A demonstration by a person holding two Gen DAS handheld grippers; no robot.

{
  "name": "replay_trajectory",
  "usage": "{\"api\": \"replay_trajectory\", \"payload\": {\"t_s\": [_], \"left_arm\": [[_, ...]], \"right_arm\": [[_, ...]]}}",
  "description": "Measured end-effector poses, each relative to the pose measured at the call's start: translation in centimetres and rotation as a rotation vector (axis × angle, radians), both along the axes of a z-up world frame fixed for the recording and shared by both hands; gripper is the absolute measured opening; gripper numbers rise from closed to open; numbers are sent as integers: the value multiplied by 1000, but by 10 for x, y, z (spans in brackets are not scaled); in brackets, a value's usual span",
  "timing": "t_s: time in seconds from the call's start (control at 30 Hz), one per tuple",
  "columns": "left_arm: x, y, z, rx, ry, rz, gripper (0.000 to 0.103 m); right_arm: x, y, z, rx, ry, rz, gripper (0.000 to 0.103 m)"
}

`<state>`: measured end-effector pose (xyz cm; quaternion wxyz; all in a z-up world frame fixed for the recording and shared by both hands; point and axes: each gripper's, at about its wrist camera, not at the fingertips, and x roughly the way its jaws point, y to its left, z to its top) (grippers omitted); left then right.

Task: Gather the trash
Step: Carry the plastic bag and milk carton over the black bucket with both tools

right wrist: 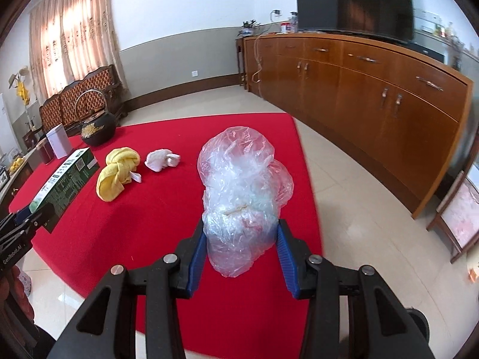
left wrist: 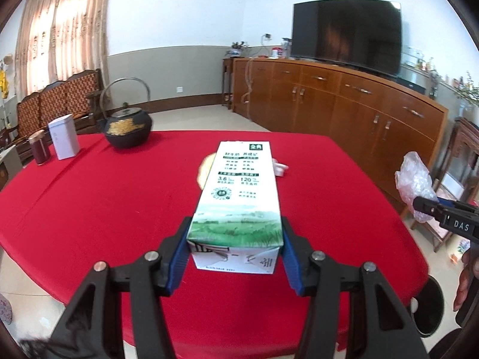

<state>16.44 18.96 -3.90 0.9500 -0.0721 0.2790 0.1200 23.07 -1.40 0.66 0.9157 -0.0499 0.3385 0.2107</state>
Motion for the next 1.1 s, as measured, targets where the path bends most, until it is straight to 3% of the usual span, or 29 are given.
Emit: {"api": "replay_trajectory", "payload": {"t_s": [0.4,1.1], "left_arm": [[-3,-66,14,-10,-38,-151,55],[9,-179,8,-9,-32,-392,55]], "right_arm": [[-42,-85,10,0,-19,-124,46],[-76,-205,0,-5,0,-325,46]]}}
